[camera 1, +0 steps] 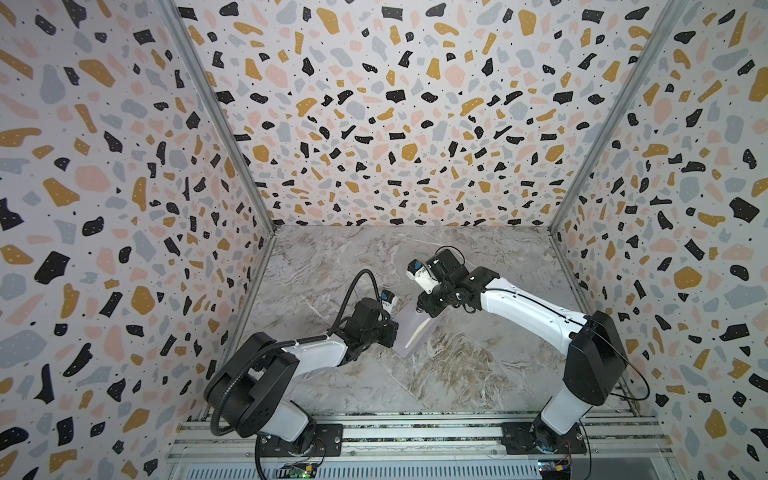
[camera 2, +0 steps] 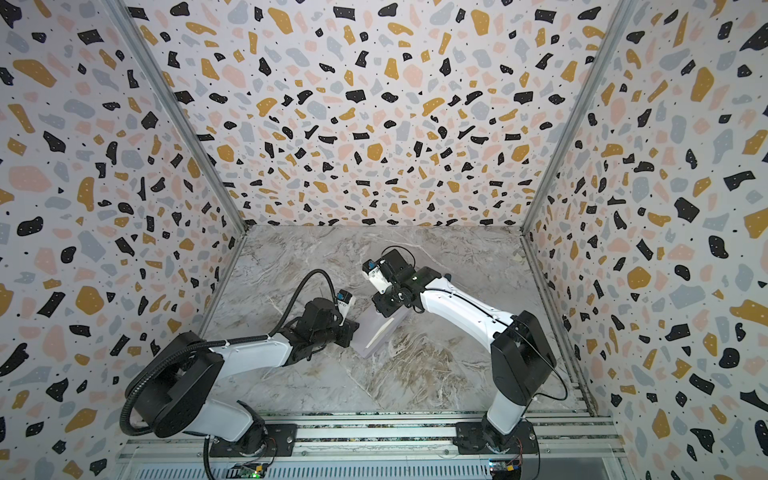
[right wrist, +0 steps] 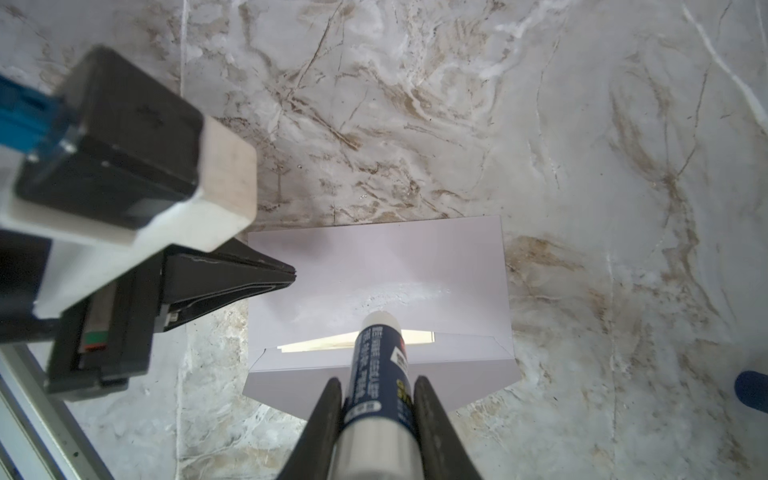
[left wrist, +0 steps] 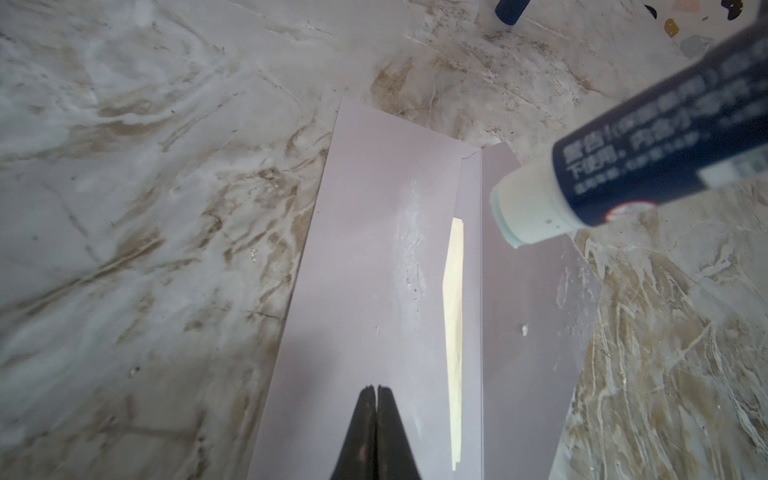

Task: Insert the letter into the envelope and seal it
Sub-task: 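Bring the glue stick in the right gripper down onto the envelope flap, then rub the glue stick tip along the envelope flap with the right gripper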

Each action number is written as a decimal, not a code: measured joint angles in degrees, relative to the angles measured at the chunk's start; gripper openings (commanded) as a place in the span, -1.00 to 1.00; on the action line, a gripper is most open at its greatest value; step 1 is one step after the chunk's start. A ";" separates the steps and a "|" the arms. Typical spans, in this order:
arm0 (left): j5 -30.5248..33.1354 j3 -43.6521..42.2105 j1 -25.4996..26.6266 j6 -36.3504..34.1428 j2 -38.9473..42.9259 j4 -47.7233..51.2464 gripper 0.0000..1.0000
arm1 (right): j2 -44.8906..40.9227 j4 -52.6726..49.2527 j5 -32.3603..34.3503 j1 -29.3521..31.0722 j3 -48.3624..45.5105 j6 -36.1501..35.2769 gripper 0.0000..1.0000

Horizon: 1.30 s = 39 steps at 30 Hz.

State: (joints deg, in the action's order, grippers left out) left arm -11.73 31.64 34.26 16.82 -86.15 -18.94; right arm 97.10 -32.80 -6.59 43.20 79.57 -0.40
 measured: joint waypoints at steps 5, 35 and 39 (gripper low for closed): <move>-2.14 -0.37 -0.85 0.90 -2.05 -1.03 -1.00 | 2.47 -0.72 0.74 0.85 1.88 -0.81 -1.00; -2.01 -1.03 -2.71 1.86 -5.55 -2.69 -1.00 | 11.93 -2.23 1.70 5.46 5.40 -1.64 -1.00; -1.95 -1.03 -2.71 1.84 -5.60 -2.86 -1.00 | 11.93 -2.45 1.81 5.86 5.99 -1.64 -1.00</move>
State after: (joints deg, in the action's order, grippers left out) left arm -13.67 30.61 31.55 18.65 -91.74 -21.80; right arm 109.03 -35.24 -4.78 49.06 85.56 -2.04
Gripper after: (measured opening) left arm 0.047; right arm 0.279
